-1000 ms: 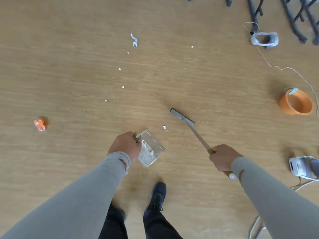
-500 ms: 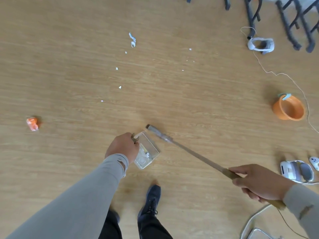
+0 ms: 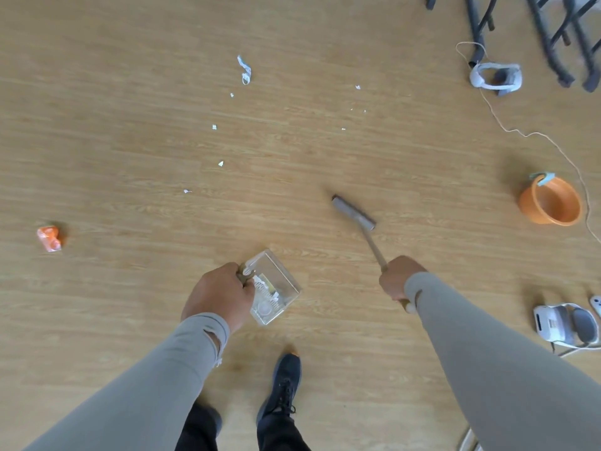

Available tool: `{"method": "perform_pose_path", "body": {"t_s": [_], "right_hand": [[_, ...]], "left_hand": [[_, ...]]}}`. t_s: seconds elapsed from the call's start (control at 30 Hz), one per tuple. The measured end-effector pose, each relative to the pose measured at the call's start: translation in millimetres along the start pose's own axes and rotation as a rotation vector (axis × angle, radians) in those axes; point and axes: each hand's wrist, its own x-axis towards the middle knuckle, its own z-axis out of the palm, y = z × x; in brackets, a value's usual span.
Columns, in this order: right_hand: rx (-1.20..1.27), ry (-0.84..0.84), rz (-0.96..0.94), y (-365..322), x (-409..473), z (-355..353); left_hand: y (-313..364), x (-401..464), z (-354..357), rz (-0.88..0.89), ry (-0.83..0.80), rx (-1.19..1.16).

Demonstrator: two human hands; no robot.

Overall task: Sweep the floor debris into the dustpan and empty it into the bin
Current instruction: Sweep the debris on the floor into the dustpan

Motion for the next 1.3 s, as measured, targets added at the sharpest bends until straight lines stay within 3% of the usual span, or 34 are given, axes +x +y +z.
{"method": "perform_pose_path", "body": {"t_s": [0.13, 0.3, 0.5, 0.67, 0.93, 1.3], "right_hand": [[-0.095, -0.203, -0.058, 22, -39, 36], [0.200, -0.368, -0.077, 71, -113, 30], [0.340, -0.339, -0.114, 107, -173, 0], [0.368, -0.229, -0.160, 96, -216, -9], [0.225, -0.264, -0.332, 7, -253, -13], [-0.042, -0.241, -0.543, -204, -321, 97]], "left_hand": [[1, -1, -1, -0.005, 0.000, 0.006], [3, -4, -3, 0.017, -0.015, -0.010], [-24, -20, -16, 0.010, -0.035, -0.068], [-76, -53, -48, -0.054, -0.032, -0.147], [-174, -122, -121, -0.182, 0.087, -0.292], [-344, -187, -216, -0.366, 0.271, -0.470]]}}
